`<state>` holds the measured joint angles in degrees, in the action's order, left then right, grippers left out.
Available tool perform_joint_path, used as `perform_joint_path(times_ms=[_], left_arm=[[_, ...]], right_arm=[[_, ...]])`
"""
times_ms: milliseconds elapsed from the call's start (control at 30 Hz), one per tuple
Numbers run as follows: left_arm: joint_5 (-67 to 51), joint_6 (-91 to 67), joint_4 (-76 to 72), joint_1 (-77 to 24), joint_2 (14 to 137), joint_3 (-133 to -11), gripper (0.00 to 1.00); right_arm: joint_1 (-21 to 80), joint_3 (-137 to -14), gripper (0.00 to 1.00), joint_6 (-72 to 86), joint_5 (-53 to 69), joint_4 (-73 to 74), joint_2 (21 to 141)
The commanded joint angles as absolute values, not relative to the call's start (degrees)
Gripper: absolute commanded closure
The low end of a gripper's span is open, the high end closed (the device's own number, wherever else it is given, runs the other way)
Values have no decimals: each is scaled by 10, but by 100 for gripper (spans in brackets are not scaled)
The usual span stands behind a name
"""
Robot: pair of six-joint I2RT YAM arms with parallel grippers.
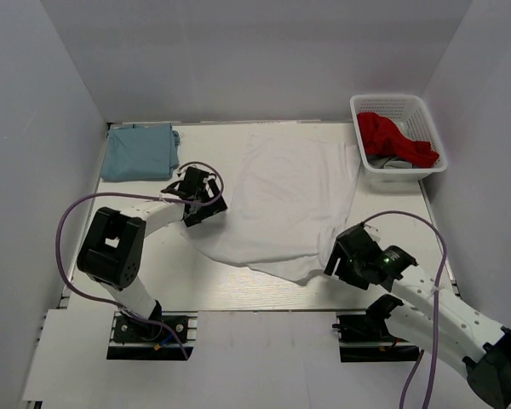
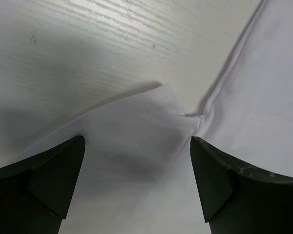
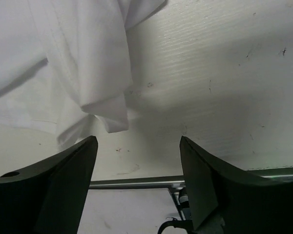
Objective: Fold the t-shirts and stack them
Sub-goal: Flatten out the tshirt
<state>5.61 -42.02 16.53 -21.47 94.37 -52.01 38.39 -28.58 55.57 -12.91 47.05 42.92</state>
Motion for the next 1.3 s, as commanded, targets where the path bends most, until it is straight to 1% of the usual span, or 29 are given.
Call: perform_joint_path(times_ms=[0,67,133,167,233,267,333,367,400,467,500,533,567,600,633,667,733,767,900,967,1000,1033,1067,1100,1133,1167,1233,1267], left_arm=[[82,-403,214,-208,988,-535,0],[103,-403,208,-208,1003,-555,0],[145,-403,246,-203,1023,-603,0],[161,-398,254,-203,1045,-619,0],[194,-393,260,-198,1067,-661,0],[199,-386,269,-190,1092,-695,0],[200,-372,284,-176,1119,-734,0],[200,-366,284,-176,1130,-751,0],[200,-360,284,-168,1152,-783,0],[181,-339,276,-162,1170,-819,0],[166,-338,276,-162,1179,-832,0],[166,-332,276,-162,1187,-844,0],[160,-332,282,-162,1193,-852,0],[160,-327,282,-162,1200,-858,0],[160,-327,275,-162,1200,-858,0],[160,-322,270,-162,1200,-853,0],[153,-322,260,-162,1194,-844,0],[153,-316,260,-162,1194,-838,0],[153,-303,260,-162,1189,-838,0],[159,-303,260,-156,1189,-838,0],[164,-303,260,-156,1189,-838,0],[164,-303,260,-156,1189,-838,0],[164,-303,260,-151,1189,-838,0],[159,-303,260,-151,1189,-838,0],[159,-303,260,-146,1195,-838,0],[154,-303,255,-146,1195,-838,0],[154,-303,255,-141,1202,-843,0],[154,-303,255,-141,1208,-843,0]], right_arm=[[389,-328,25,512,-149,477,462],[388,-369,25,473,-214,475,464],[388,-393,23,420,-226,458,453],[388,-391,21,404,-222,407,448],[388,-386,13,349,-178,342,456],[388,-388,13,339,-167,304,465],[389,-396,10,297,-131,256,521],[395,-413,10,289,-128,244,538],[401,-416,10,259,-122,183,567],[404,-411,10,215,-104,131,607],[404,-405,10,191,-92,39,618],[405,-403,10,173,-51,13,628],[406,-404,10,164,-36,-14,672],[407,-426,10,154,-26,-49,690],[409,-438,10,147,-10,-57,710],[411,-451,10,141,-8,-60,772],[413,-488,10,135,-5,-79,828],[412,-493,10,131,19,-87,860],[412,-518,10,148,26,-61,922],[416,-495,10,171,25,-22,917],[417,-483,10,177,23,-9,891],[419,-438,10,192,23,-2,878],[420,-425,10,213,24,32,867],[423,-411,10,225,23,71,817],[430,-366,10,245,37,89,798],[437,-353,10,268,45,144,754],[448,-301,10,306,75,177,662],[454,-290,10,325,100,212,641]])
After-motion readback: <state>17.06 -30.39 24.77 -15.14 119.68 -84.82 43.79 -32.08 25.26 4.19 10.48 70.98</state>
